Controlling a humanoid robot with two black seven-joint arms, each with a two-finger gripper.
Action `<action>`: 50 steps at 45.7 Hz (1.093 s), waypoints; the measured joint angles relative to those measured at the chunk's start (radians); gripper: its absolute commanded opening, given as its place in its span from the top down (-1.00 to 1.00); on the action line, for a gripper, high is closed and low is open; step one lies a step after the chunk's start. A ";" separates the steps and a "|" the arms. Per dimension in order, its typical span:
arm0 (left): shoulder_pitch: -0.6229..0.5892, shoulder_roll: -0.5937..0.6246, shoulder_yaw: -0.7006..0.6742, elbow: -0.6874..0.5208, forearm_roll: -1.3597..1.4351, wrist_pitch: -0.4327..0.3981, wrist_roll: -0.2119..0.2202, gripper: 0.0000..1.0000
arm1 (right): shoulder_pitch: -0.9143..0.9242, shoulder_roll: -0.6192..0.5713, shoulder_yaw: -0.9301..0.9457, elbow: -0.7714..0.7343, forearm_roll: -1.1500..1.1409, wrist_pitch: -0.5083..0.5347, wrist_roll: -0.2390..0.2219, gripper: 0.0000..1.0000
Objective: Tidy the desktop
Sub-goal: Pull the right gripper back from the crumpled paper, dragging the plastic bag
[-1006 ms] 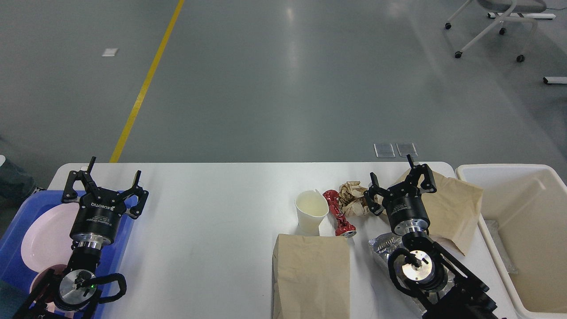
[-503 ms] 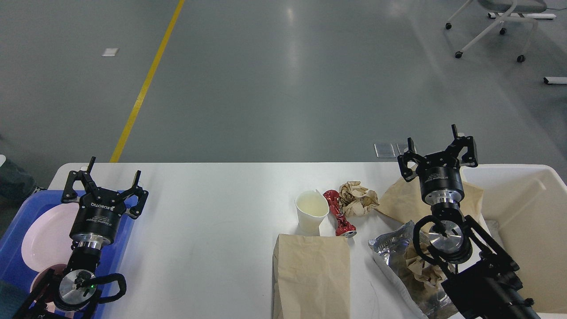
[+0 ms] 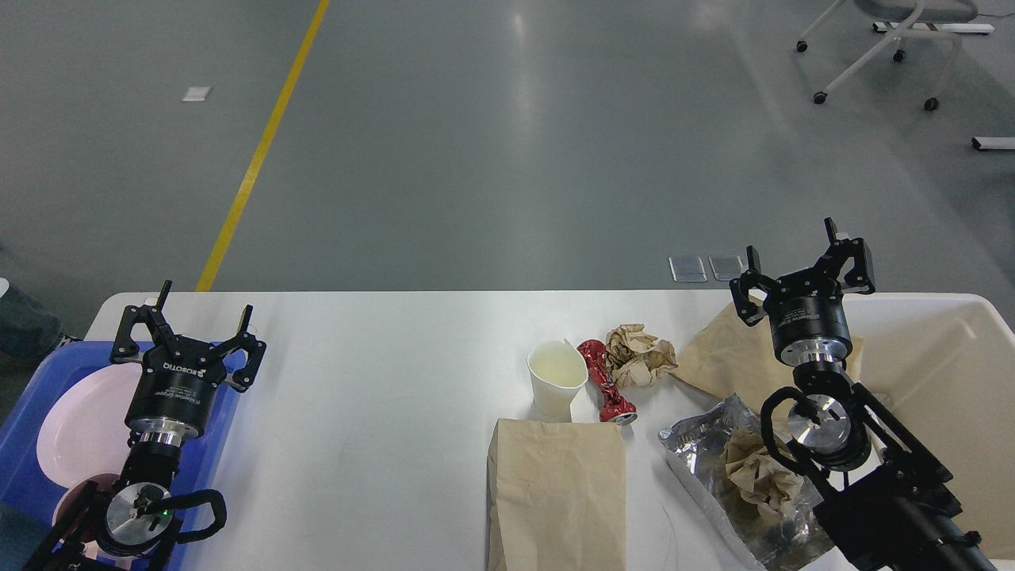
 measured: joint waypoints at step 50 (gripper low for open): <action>0.000 0.000 0.000 0.000 0.000 0.000 0.000 -0.93 | -0.129 0.006 -0.075 0.026 0.008 0.017 0.011 -1.00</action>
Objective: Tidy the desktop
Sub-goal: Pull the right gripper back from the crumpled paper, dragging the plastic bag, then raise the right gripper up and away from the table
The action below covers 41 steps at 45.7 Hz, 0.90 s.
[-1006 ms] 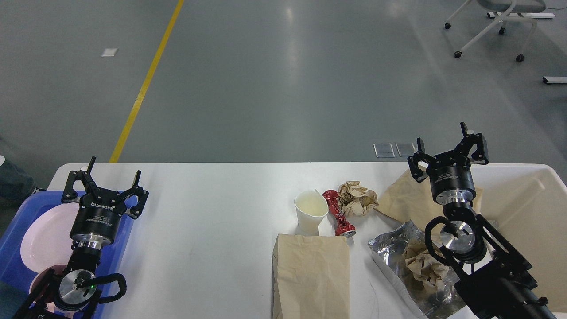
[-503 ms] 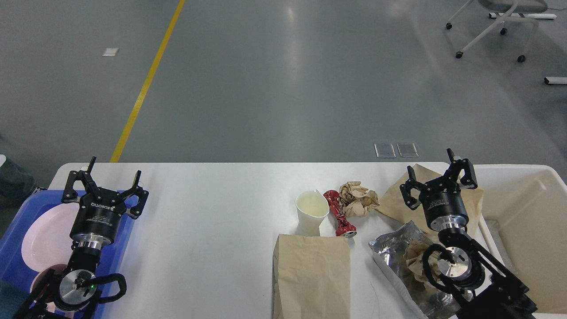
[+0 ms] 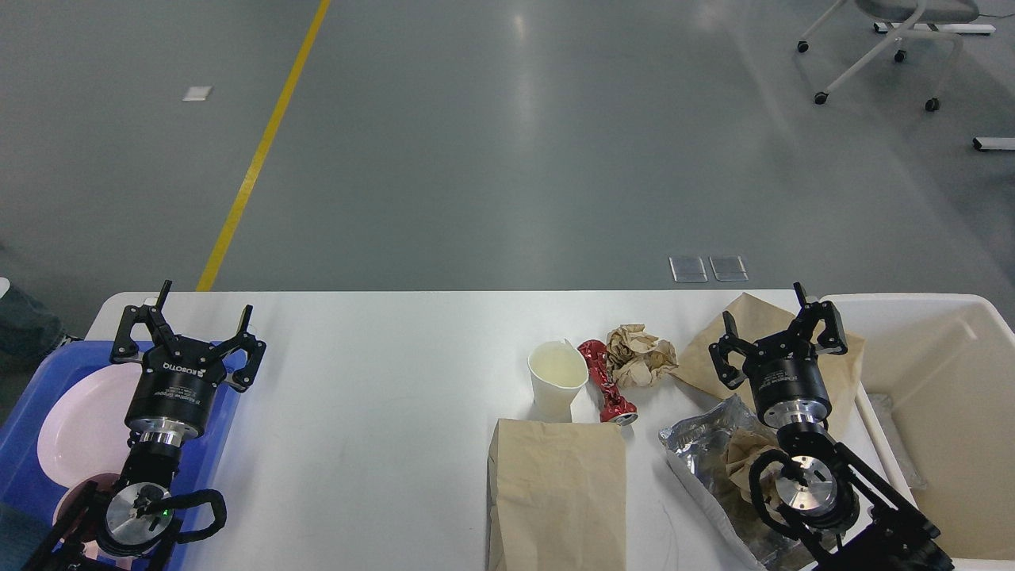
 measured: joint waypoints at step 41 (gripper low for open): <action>0.000 0.000 0.001 0.000 0.000 0.000 0.000 -0.93 | 0.179 -0.292 -0.371 0.062 0.004 0.003 0.001 -1.00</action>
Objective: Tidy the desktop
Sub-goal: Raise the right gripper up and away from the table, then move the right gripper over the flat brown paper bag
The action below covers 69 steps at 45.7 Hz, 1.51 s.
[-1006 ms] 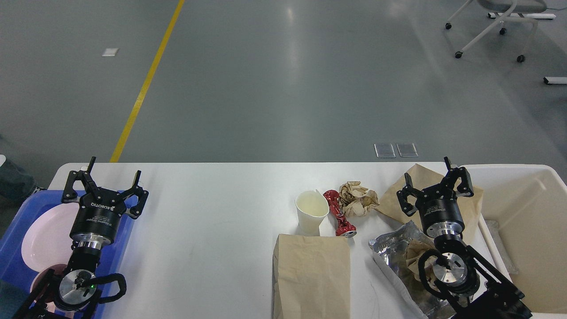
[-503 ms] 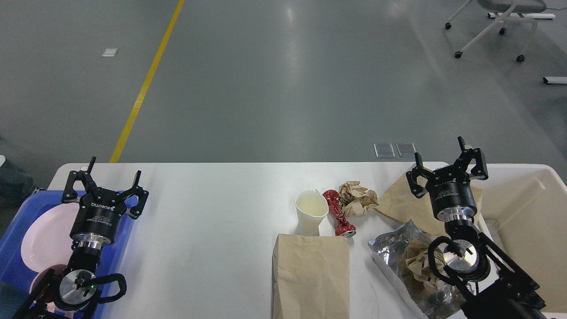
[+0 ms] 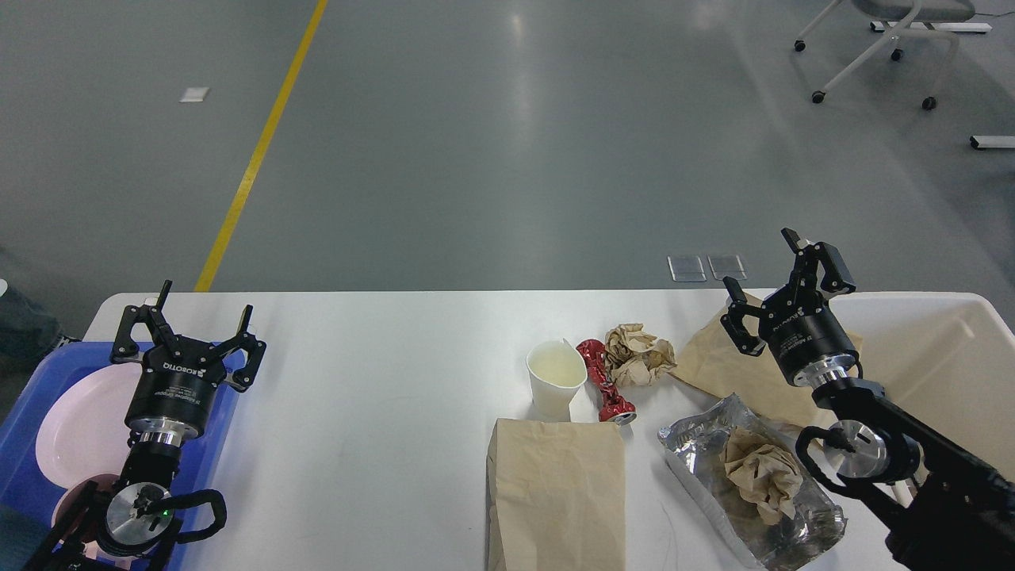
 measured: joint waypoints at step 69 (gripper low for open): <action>0.000 0.000 0.000 0.000 0.000 0.000 0.001 -0.93 | 2.197 0.136 -2.159 0.614 0.175 0.734 -0.666 -1.00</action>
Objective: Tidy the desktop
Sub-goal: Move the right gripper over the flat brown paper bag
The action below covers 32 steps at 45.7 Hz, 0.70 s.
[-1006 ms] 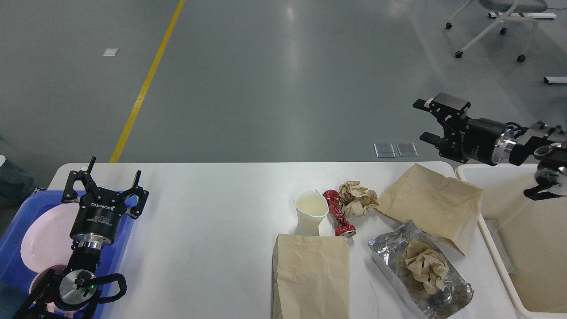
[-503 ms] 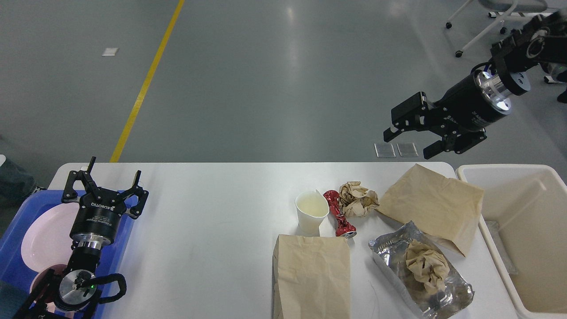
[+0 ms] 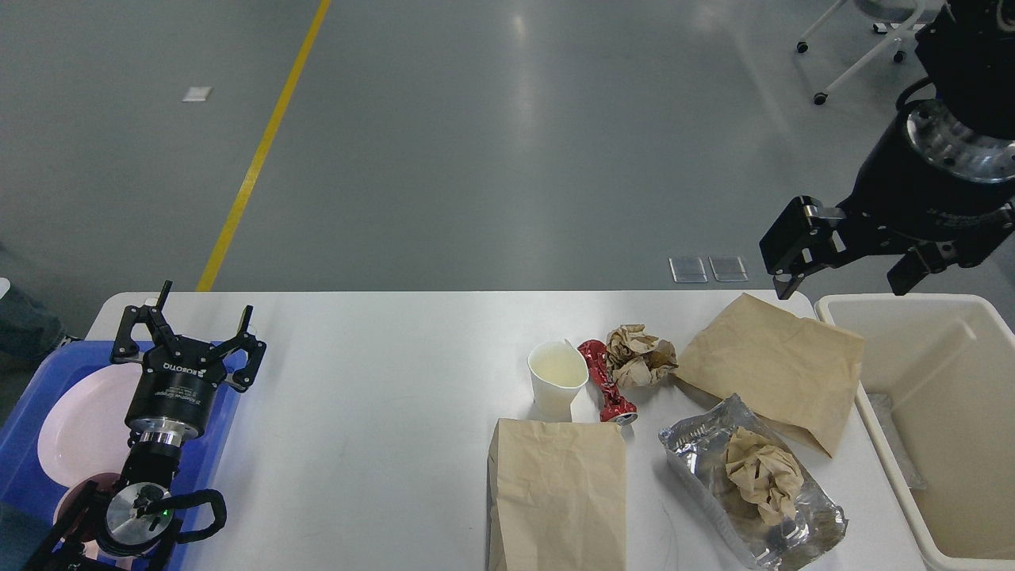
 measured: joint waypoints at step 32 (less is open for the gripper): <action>0.000 0.000 -0.001 0.000 0.000 0.000 0.000 -0.93 | -0.160 -0.052 -0.069 -0.015 0.052 -0.185 0.008 -1.00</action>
